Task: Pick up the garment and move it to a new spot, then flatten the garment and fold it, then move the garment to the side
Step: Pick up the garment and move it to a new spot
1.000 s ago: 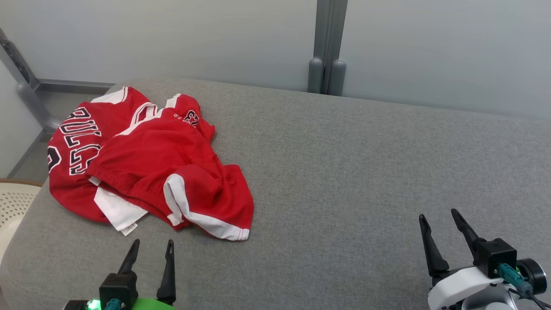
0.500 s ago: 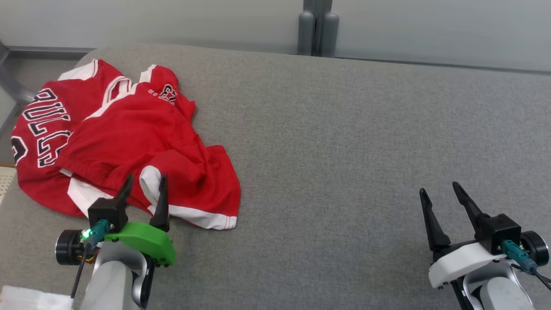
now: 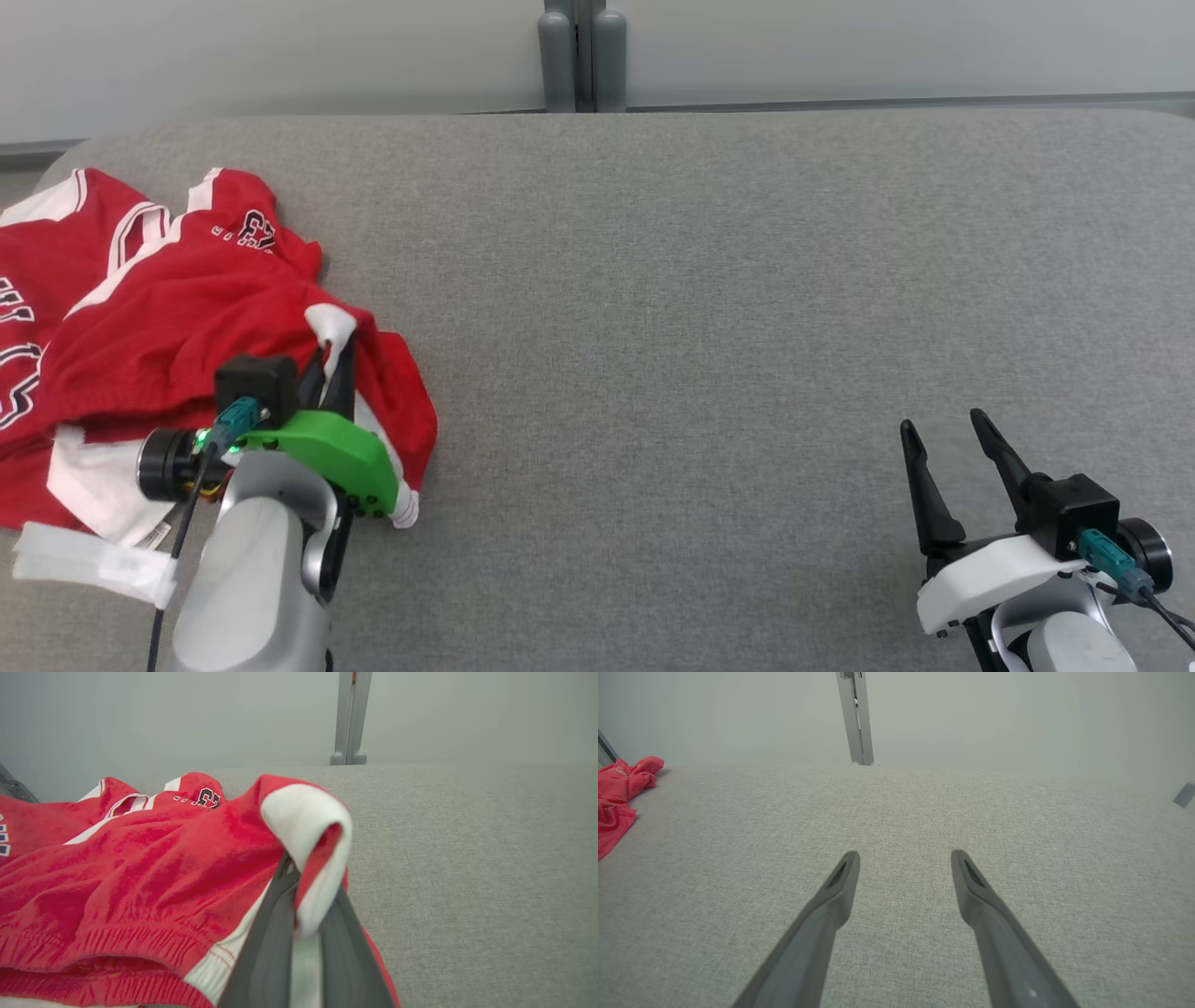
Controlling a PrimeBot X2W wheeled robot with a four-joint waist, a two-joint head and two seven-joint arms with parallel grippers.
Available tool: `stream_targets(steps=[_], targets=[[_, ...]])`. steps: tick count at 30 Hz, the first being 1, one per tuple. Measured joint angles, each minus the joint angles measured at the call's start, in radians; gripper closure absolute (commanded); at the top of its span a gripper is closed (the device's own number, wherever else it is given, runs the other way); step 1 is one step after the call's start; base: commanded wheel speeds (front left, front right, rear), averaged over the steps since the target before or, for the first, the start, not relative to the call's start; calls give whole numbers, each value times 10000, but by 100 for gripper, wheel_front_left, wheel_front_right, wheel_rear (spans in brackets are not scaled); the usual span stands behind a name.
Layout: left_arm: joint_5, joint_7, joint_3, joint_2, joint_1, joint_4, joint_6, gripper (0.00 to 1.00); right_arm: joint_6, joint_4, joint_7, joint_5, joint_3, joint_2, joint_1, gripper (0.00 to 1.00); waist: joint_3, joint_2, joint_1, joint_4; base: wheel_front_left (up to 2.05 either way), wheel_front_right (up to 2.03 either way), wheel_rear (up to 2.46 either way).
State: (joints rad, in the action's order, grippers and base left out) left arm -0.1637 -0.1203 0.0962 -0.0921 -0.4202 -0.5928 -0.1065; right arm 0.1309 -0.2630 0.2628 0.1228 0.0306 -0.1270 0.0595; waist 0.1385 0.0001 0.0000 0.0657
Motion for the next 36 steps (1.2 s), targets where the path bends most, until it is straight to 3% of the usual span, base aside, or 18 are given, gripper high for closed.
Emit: stream_targets(steps=[8, 17, 25, 29, 30, 36], targets=[[-539, 1833, 1868, 309, 151, 2922, -178, 100, 0, -84, 0, 36, 169, 167, -61, 0, -433, 0, 0, -811, 0, 0, 0], [-1538, 3609, 4172, 407, 239, 4842, -211, 100, 0, -178, 0, 100, 303, 213, -27, 0, -627, 0, 0, -2265, 0, 0, 0], [-1870, 4226, 5377, 428, -969, 4403, -161, 100, 0, -207, 0, 270, 157, 435, 190, 0, -431, 0, 0, -3739, 0, 0, 0], [-2019, 3467, 5781, 451, -1790, 2959, 288, 100, -2, -322, 0, 301, 167, 525, 206, 0, -193, 0, 0, -4322, 0, 0, 0], [-2092, 2957, 5812, 462, -1944, 2518, 477, 0, -2, -343, 0, 322, 199, 564, 236, 0, -109, 0, 0, -4461, 0, 0, 0], [-2399, 1112, 6082, 433, -2206, -470, 1030, 0, 0, -397, 0, 339, 209, 669, 359, 0, 398, 0, 0, -4957, 0, 0, 0]])
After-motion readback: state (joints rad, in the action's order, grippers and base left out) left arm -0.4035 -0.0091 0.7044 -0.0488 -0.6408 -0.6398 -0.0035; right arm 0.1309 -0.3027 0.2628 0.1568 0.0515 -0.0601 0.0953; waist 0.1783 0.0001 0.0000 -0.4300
